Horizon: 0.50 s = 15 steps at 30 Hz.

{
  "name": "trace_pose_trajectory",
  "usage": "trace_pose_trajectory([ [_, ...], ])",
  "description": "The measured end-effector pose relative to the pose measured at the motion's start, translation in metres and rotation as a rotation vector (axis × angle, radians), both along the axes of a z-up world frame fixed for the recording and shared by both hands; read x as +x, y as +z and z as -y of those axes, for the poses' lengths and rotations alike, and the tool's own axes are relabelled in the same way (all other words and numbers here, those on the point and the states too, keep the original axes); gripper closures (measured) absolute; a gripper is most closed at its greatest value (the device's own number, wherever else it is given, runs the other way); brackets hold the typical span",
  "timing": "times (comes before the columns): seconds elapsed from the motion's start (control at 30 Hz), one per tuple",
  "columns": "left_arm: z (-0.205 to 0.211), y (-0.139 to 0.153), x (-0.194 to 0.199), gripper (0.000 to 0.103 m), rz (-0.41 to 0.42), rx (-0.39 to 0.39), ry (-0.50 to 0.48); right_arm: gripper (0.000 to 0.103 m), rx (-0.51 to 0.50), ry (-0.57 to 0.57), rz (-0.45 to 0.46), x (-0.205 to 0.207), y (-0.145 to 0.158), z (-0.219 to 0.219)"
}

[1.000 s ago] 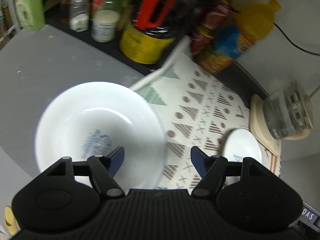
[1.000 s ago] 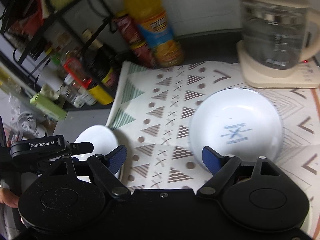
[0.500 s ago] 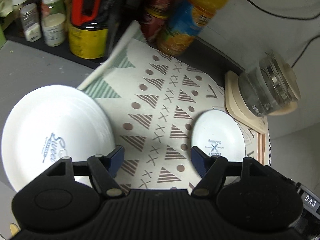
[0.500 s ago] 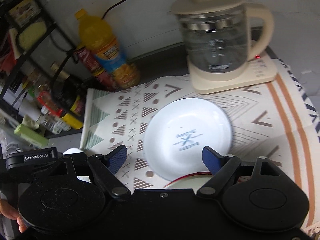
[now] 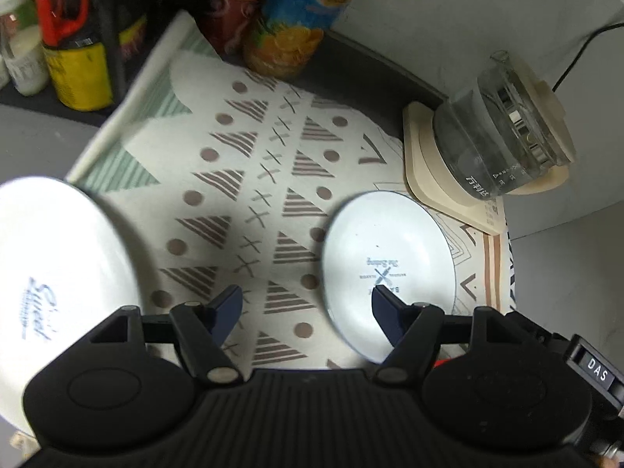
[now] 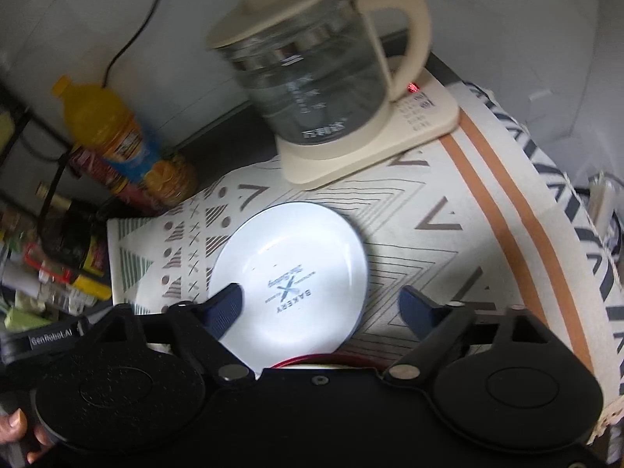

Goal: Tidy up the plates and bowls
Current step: 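Close both grippers on the 'Bakery' plate rim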

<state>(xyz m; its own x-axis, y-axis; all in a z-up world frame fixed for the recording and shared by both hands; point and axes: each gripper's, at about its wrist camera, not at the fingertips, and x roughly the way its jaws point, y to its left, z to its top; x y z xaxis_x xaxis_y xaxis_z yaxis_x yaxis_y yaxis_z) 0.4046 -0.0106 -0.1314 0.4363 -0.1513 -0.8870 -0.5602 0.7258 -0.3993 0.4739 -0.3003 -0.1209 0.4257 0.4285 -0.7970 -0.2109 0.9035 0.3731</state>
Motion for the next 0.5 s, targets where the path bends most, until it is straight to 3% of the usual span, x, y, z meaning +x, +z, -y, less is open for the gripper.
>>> trace_pose_trajectory([
  [0.07, 0.001, -0.008, 0.007, 0.032, -0.01, -0.018, -0.004, 0.0, -0.006, -0.017, -0.003, 0.004, -0.004, 0.003],
  [0.37, 0.004, -0.037, 0.032, 0.032, -0.039, -0.088, -0.016, 0.0, -0.024, -0.057, -0.071, 0.029, -0.023, 0.006],
  [0.43, 0.003, -0.043, 0.036, 0.033, -0.033, -0.11, -0.012, 0.002, -0.014, -0.062, -0.088, 0.033, -0.026, 0.006],
  [0.5, 0.003, -0.047, 0.04, 0.036, -0.035, -0.122, -0.009, 0.014, -0.011, -0.063, -0.112, 0.039, -0.032, 0.005],
])
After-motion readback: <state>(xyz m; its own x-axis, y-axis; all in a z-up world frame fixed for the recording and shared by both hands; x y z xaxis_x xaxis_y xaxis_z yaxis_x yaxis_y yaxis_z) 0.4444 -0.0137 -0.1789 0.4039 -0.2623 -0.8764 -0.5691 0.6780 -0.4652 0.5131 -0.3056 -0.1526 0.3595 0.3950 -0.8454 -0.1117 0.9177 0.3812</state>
